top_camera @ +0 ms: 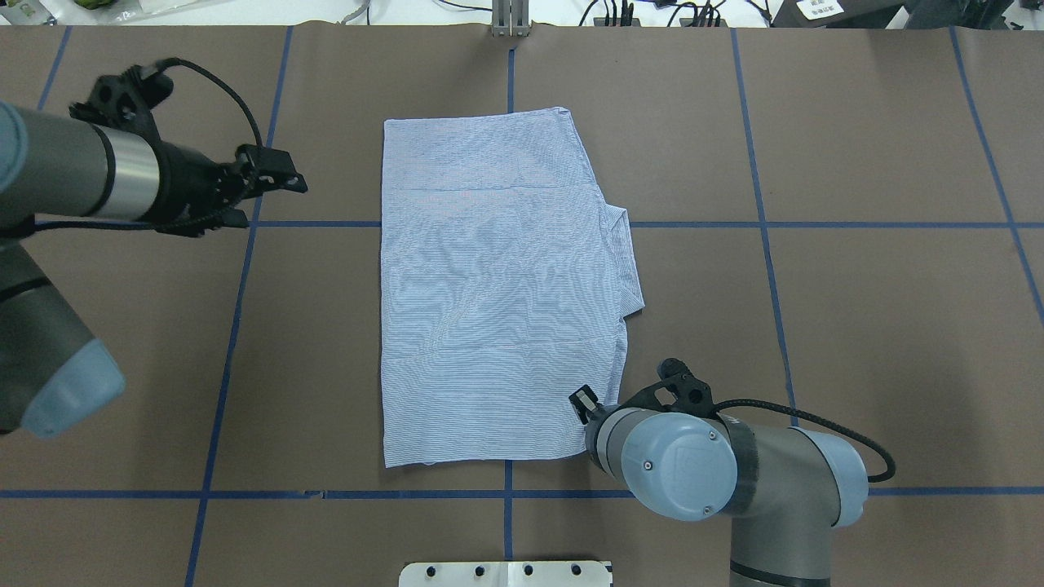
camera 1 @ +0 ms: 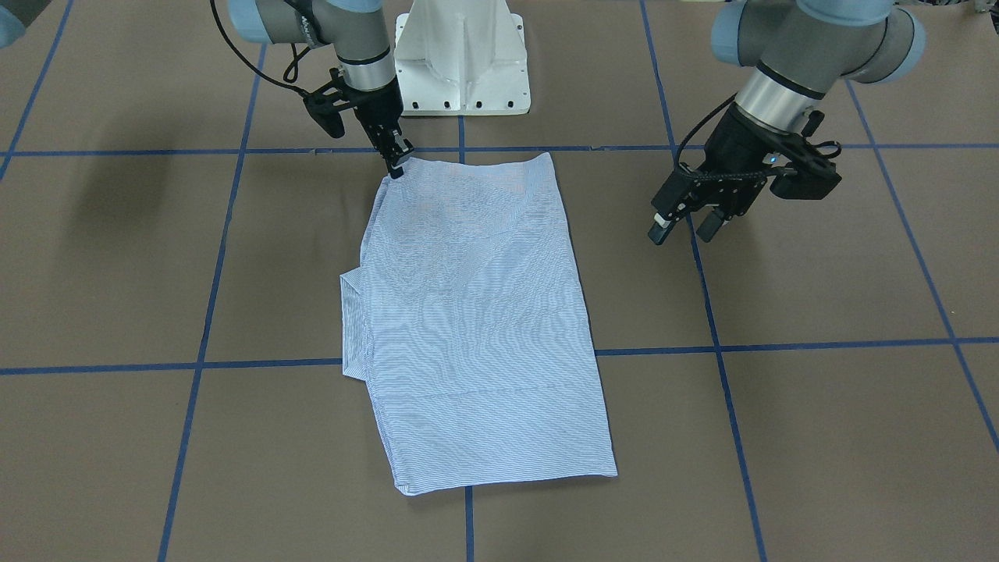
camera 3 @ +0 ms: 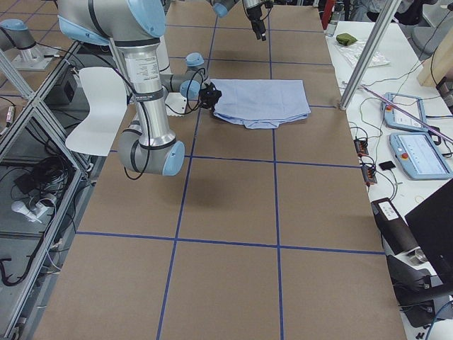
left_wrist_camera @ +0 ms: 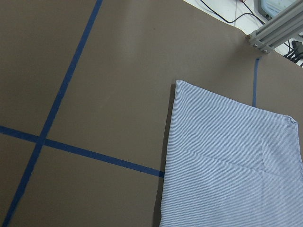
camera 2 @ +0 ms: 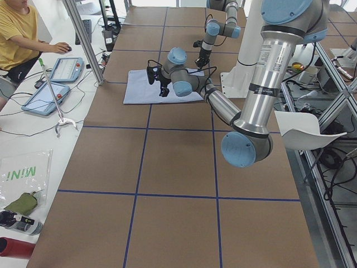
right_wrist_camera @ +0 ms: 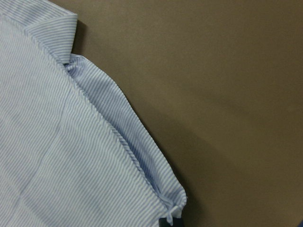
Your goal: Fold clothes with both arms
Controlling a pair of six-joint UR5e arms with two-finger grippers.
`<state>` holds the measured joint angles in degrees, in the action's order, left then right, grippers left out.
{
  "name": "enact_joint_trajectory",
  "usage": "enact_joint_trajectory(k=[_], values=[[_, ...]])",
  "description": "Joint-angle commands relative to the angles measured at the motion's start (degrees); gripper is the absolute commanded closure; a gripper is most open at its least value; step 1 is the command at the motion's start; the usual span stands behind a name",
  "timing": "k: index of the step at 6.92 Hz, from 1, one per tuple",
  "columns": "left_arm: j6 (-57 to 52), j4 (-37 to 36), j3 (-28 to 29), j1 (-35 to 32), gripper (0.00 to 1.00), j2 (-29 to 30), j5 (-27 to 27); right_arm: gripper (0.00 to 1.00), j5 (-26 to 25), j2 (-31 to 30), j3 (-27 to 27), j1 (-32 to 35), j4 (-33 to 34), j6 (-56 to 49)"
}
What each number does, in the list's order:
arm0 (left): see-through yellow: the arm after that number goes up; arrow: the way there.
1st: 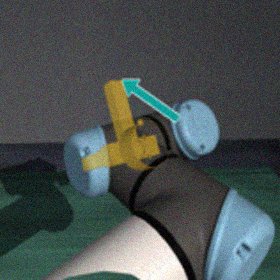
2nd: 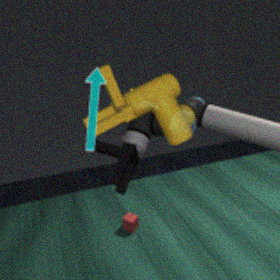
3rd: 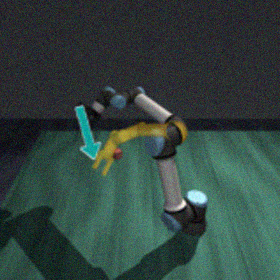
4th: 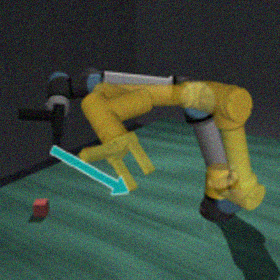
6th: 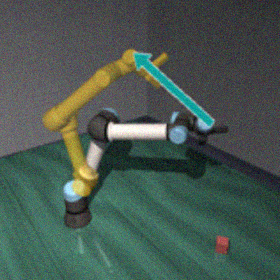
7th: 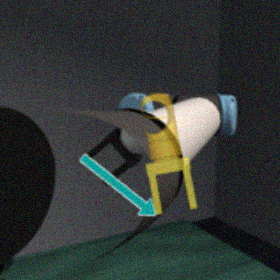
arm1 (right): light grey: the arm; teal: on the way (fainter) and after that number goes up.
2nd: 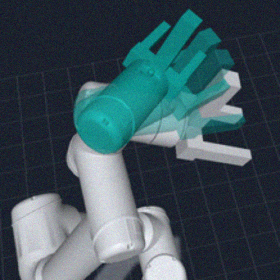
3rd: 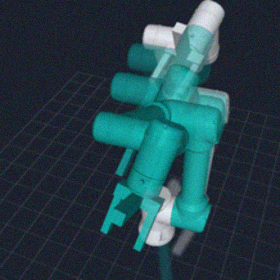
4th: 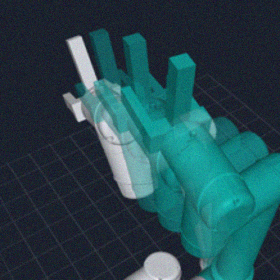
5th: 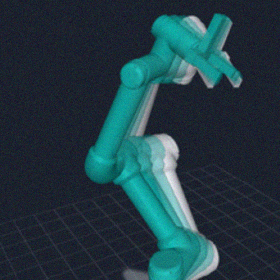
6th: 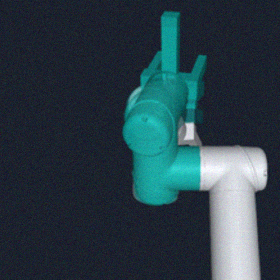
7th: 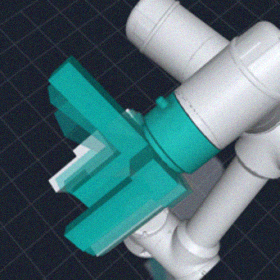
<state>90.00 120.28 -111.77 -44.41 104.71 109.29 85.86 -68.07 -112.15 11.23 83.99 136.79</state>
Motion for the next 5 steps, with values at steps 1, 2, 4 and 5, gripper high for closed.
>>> enact_joint_trajectory(k=[1,2,4,5], values=[[13.3,1.8,-0.8,13.1,0.01,-0.3,-10.3,1.00,0.2,-0.7,-3.1,0.2,2.8,0.1],[20.1,1.8,-0.7,18.5,0.01,-0.4,-13.0,1.00,0.2,-0.8,-3.3,-0.2,4.1,0.3],[27.9,1.7,-0.7,28.6,0.10,-2.4,-20.5,1.00,0.2,-0.8,-3.3,-0.3,4.1,0.4],[30.3,1.5,-0.6,31.6,0.16,-2.4,-21.0,1.00,0.2,-0.4,-3.3,-0.3,4.1,0.3]])
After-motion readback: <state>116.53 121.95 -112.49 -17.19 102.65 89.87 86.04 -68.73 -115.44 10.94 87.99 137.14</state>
